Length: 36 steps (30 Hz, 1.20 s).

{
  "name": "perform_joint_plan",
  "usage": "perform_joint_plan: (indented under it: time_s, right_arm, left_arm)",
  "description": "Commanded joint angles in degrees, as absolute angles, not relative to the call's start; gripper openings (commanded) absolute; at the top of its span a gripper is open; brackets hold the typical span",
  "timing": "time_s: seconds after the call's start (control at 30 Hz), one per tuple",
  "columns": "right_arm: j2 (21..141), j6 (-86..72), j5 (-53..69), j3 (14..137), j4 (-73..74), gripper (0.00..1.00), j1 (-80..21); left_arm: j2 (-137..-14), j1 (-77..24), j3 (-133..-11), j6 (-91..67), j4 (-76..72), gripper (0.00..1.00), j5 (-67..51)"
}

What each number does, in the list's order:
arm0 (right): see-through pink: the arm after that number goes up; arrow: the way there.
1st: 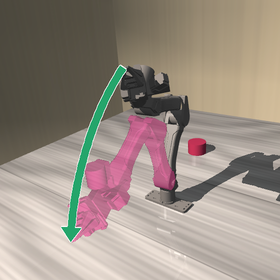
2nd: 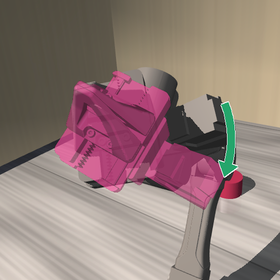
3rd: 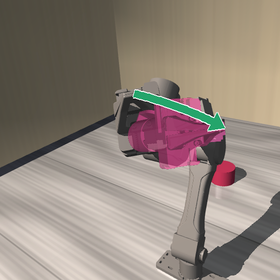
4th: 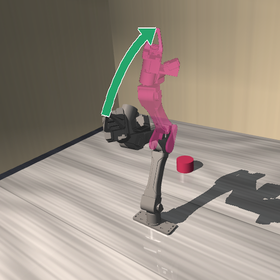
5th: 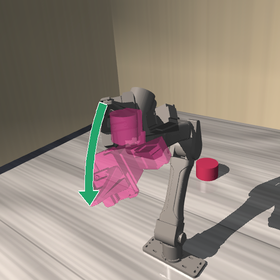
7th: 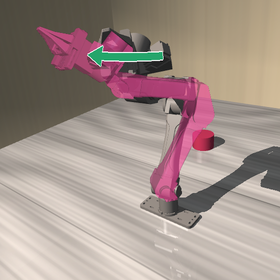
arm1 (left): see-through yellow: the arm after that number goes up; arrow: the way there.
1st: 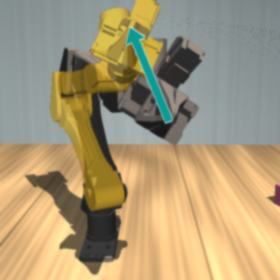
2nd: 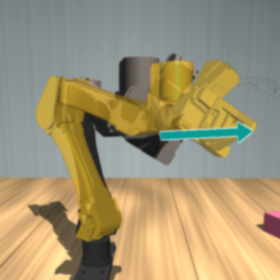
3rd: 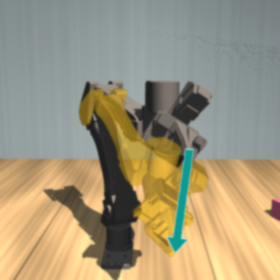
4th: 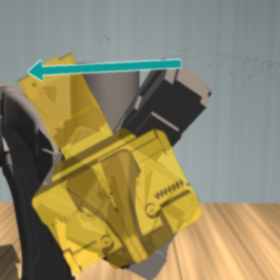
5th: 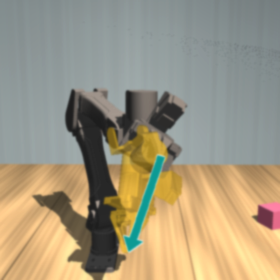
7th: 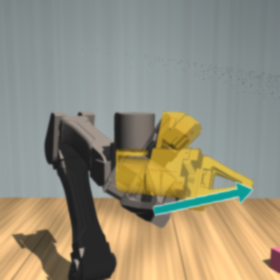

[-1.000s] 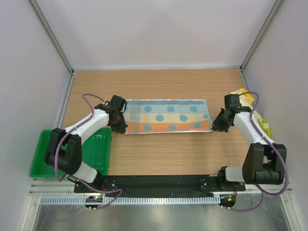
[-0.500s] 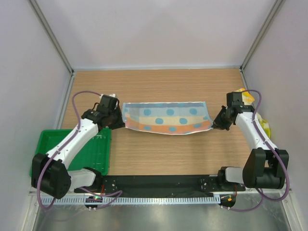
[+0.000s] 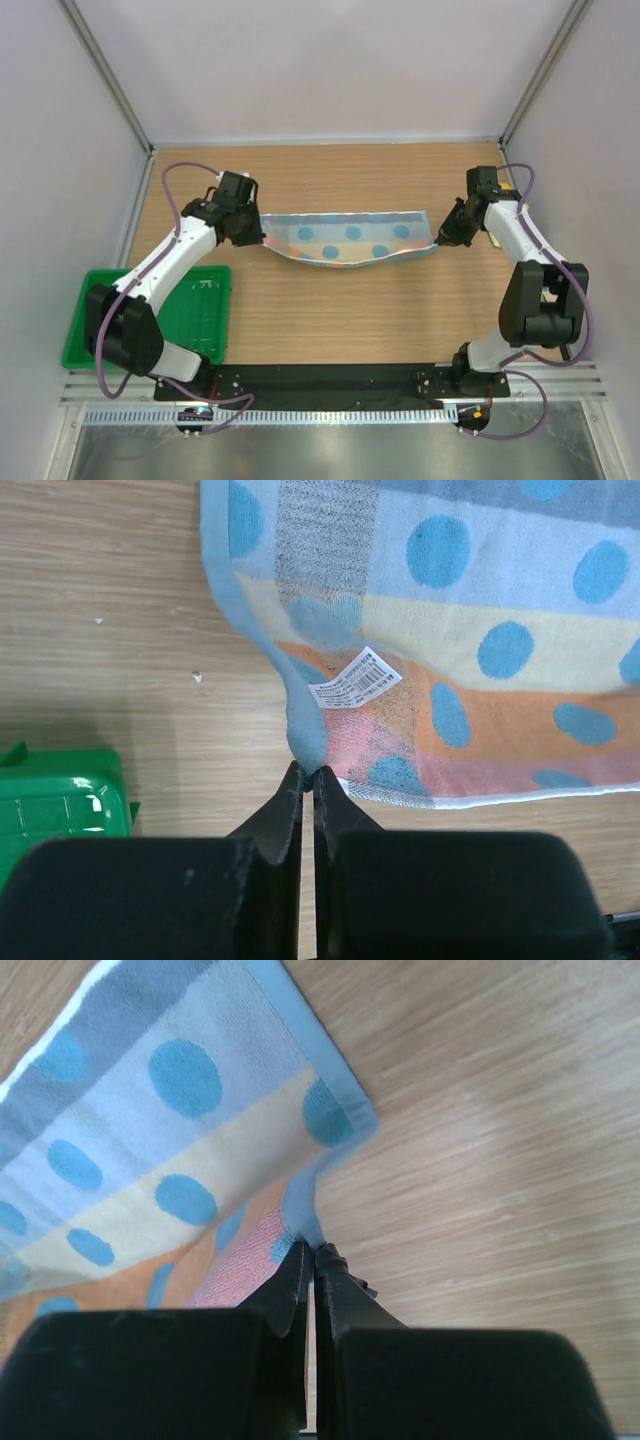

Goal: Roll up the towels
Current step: Fold the towel

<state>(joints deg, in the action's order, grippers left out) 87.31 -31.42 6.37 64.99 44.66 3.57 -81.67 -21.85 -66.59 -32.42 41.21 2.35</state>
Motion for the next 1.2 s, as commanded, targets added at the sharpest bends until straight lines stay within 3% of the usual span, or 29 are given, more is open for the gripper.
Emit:
perform_joint_plan:
  time_s: [0.0, 0.43, 1.17]
  right_arm:
    - [90.78, -30.67, 7.64, 70.65, 43.33, 0.01, 3.87]
    - [103.35, -31.72, 9.76, 80.24, 42.10, 0.01, 3.87]
    - [112.41, -32.70, 10.63, 87.27, 40.96, 0.01, 3.87]
  left_arm:
    - [-83.75, -21.01, -71.18, -31.29, 42.71, 0.00, 4.48]
    - [-95.70, -18.28, -80.58, -30.32, 44.03, 0.00, 5.80]
    - [-111.53, -15.64, -95.27, -28.30, 50.01, 0.00, 8.70]
